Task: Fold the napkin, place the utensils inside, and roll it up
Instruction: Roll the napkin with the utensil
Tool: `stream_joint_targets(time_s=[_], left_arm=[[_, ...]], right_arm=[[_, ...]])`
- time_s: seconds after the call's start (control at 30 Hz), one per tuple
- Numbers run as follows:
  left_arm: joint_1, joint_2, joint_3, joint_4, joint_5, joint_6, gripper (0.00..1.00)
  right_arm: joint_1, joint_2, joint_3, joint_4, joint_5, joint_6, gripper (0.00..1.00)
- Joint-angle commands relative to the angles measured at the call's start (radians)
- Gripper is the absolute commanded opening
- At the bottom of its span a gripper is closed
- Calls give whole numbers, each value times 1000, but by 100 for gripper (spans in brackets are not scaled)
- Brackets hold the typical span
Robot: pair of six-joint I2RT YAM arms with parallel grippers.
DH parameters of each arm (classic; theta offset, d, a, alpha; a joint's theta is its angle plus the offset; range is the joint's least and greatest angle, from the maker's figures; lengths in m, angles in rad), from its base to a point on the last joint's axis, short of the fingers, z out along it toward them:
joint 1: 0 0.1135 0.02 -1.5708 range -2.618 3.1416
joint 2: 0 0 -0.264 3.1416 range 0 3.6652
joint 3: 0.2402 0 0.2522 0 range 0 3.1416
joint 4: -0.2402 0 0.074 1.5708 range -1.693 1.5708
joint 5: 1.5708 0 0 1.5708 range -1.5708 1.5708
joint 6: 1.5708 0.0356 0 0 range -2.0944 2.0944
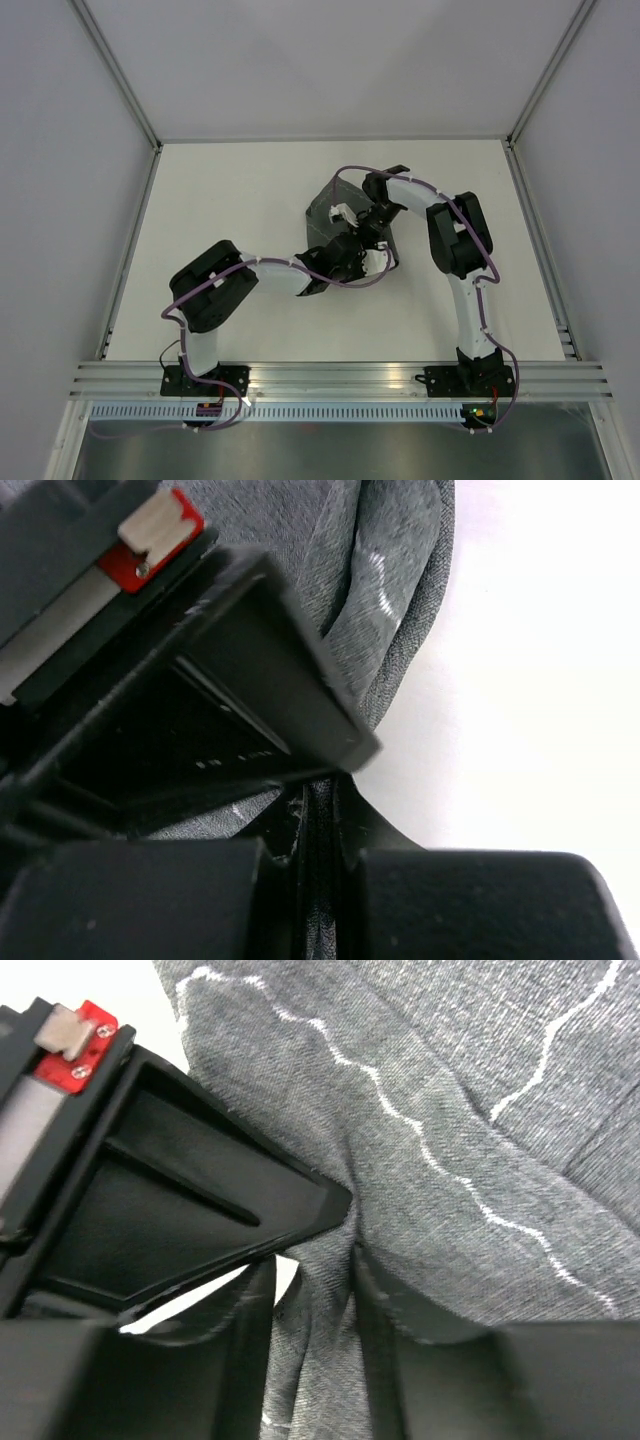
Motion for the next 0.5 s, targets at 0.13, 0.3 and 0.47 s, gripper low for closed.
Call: stream_joint_targets(time_s=[0.13, 0.3, 0.47], left_arm=[[55, 33, 22, -124, 147, -52, 2], [100, 45, 67, -188, 239, -78, 2], [153, 59, 100, -224, 347, -110, 2]], right_arm=[[-30, -88, -90, 90, 118, 0, 57], [-61, -200, -147, 144, 88, 45, 63], [-107, -291, -205, 208, 56, 75, 64]])
